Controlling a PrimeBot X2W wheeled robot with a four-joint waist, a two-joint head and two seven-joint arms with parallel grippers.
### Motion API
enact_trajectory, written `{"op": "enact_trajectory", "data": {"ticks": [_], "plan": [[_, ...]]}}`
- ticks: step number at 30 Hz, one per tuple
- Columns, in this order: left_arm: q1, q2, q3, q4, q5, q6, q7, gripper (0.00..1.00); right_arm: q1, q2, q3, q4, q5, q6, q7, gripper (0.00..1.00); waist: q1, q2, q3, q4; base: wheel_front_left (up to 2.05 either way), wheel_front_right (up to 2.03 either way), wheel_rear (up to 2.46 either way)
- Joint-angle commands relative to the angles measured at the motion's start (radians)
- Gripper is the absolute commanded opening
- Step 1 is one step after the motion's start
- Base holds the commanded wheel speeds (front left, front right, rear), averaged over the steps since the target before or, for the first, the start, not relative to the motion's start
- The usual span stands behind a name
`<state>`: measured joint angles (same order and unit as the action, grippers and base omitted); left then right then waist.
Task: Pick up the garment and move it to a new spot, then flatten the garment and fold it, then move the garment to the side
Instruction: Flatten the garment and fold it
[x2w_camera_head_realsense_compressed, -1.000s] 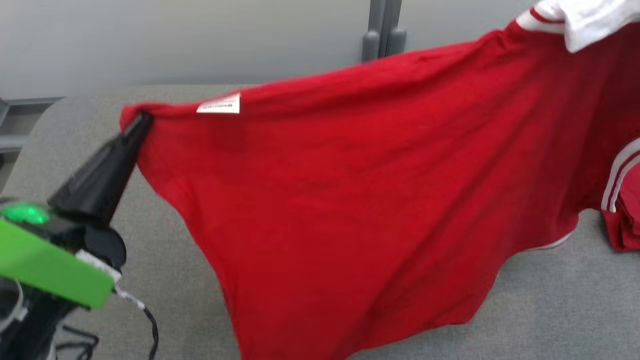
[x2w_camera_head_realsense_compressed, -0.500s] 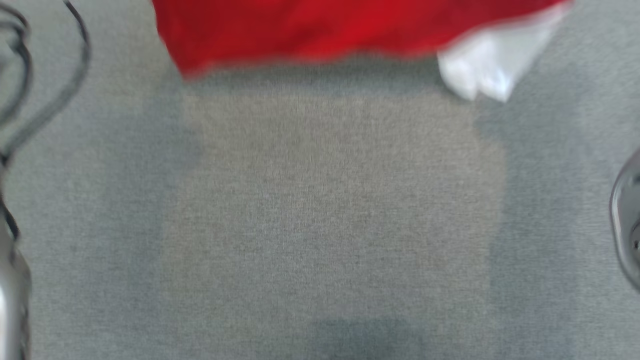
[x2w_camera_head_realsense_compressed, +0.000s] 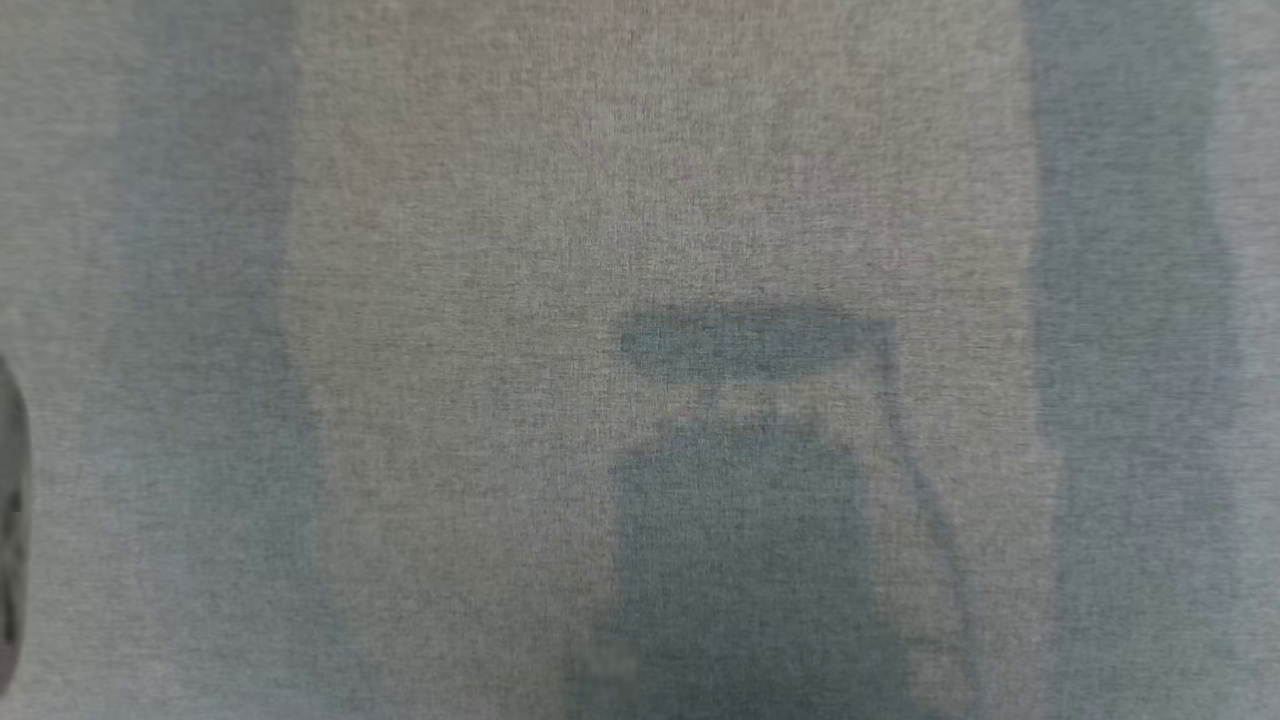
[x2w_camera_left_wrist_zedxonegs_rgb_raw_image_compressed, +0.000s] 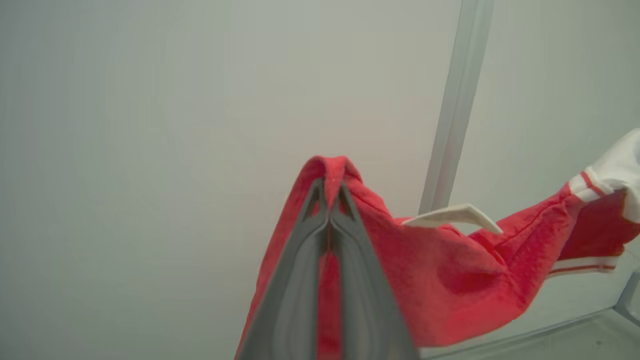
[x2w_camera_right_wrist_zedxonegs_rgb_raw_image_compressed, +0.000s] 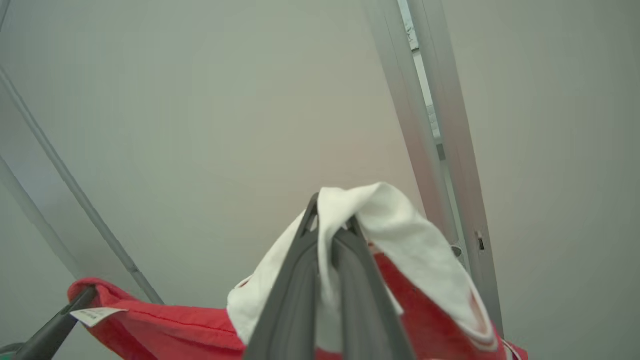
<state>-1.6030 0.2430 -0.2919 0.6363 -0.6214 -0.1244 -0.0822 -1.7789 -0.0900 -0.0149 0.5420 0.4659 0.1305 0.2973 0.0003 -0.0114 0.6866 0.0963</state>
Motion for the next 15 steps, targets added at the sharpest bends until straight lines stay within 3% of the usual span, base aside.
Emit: {"op": "enact_trajectory", "data": {"ticks": [1, 6, 15], "plan": [[0.045, 0.006, -0.027, 0.021, 0.007, -0.005, -0.014, 0.00, 0.066, -0.024, 0.024, -0.014, 0.029, 0.000, 0.002, 0.00, -0.0003, 0.0114, 0.093, -0.008, 0.00, 0.00, 0.00], [0.210, 0.035, -0.142, 0.018, -0.133, -0.007, -0.089, 0.00, 0.398, -0.124, 0.138, -0.183, 0.241, 0.001, 0.016, 0.00, -0.0003, 0.0114, 0.077, -0.039, 0.00, 0.00, 0.00], [0.589, 0.192, -0.263, -0.180, -0.363, -0.007, -0.159, 0.00, 0.981, -0.309, 0.176, -0.501, 0.500, 0.001, -0.013, 0.00, -0.0003, 0.0114, -0.038, -0.082, 0.00, 0.00, 0.00]]}}
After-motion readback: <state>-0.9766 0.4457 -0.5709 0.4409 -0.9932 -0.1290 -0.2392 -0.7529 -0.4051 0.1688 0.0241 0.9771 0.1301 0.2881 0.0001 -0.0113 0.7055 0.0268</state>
